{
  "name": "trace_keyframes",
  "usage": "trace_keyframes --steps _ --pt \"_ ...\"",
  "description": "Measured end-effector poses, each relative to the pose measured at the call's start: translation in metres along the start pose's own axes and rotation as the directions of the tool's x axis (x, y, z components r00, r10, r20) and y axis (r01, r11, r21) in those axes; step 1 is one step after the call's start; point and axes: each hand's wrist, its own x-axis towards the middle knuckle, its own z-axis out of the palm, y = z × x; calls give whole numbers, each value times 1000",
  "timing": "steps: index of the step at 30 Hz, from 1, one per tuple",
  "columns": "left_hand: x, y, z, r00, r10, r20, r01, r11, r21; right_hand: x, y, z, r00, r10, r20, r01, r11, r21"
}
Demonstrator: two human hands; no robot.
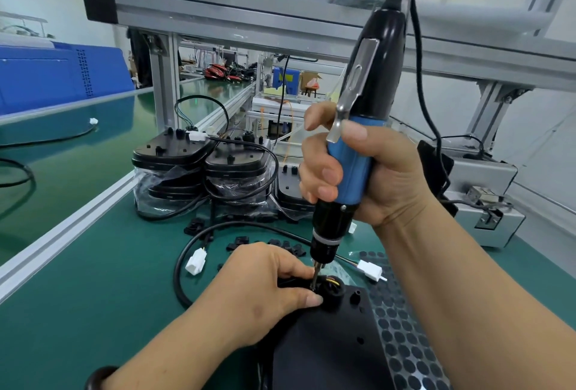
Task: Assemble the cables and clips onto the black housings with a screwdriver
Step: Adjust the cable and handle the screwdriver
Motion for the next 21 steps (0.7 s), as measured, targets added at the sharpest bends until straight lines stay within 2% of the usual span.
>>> trace_keyframes --steps 3,6,9,11,15,17,21 --pt "0 -1 0 1000 5 -1 -5 1000 -2 0 -4 3 999 6 -43 -9 999 -53" --pt "1 -1 0 1000 13 -10 -13 1000 -7 -4 -13 12 961 -31 -274 -32 975 -222" --pt "1 -2 0 1000 12 -22 -12 1000 -1 -12 -14 26 816 -172 -552 -45 933 -357" --pt "1 -3 0 999 12 -31 -12 1000 1 -17 -9 34 705 -275 -654 -72 889 -453" --pt "1 -3 -1 998 58 -31 -57 998 23 -22 -1 41 566 -431 -703 -120 801 -587" --pt "1 -1 -1 997 72 -21 -72 997 23 -22 2 42 515 -498 -698 -75 785 -615" --pt "1 0 0 997 73 -34 -71 996 46 -23 -16 45 473 -562 -678 92 797 -597"
